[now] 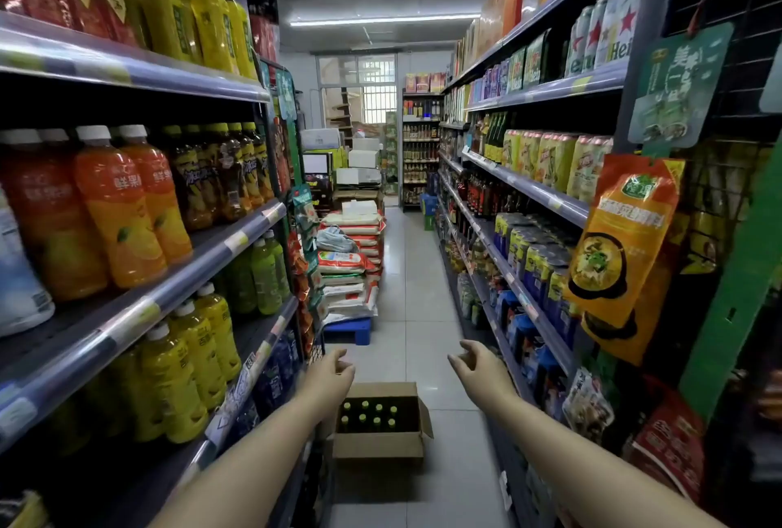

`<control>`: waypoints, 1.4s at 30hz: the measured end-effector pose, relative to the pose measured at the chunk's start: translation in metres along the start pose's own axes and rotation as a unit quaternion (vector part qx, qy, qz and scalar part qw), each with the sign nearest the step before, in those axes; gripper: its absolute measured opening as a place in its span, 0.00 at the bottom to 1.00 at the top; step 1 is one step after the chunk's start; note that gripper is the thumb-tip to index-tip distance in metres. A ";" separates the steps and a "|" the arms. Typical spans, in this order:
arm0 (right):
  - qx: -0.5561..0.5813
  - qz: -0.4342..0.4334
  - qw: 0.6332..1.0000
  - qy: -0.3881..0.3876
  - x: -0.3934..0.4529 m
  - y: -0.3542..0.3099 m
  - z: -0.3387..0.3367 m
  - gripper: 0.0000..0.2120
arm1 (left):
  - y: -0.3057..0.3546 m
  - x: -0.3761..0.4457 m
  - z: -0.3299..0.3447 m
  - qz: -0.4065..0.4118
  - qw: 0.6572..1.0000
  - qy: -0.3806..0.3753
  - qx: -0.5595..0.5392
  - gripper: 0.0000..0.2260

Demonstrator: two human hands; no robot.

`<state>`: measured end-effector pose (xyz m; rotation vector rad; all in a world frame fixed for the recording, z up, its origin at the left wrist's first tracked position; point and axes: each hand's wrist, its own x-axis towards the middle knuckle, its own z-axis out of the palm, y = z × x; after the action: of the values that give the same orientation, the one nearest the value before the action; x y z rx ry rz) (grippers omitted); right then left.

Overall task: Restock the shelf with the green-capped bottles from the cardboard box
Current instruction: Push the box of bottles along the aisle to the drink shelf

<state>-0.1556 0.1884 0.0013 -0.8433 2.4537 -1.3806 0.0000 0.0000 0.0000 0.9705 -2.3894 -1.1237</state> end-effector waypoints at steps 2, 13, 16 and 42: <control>0.000 0.007 1.000 0.004 0.004 -0.001 0.008 0.23 | -0.008 0.003 -0.001 -0.007 1.000 -0.001 -0.007 0.21; -0.011 0.067 0.998 -0.007 0.031 0.027 0.077 0.22 | -0.083 0.044 0.004 -0.056 0.998 -0.031 -0.014 0.21; -0.009 0.082 0.996 -0.020 0.042 0.038 0.095 0.22 | -0.103 0.062 0.013 -0.078 0.995 -0.055 -0.018 0.20; -0.024 0.169 0.972 -0.163 0.427 0.150 0.169 0.21 | -0.154 0.425 0.131 -0.221 0.972 -0.077 -0.029 0.19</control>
<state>-0.4877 -0.1159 -0.1739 -0.5704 2.2498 -0.9814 -0.3070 -0.2958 -0.2003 1.4946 -2.3002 -1.4604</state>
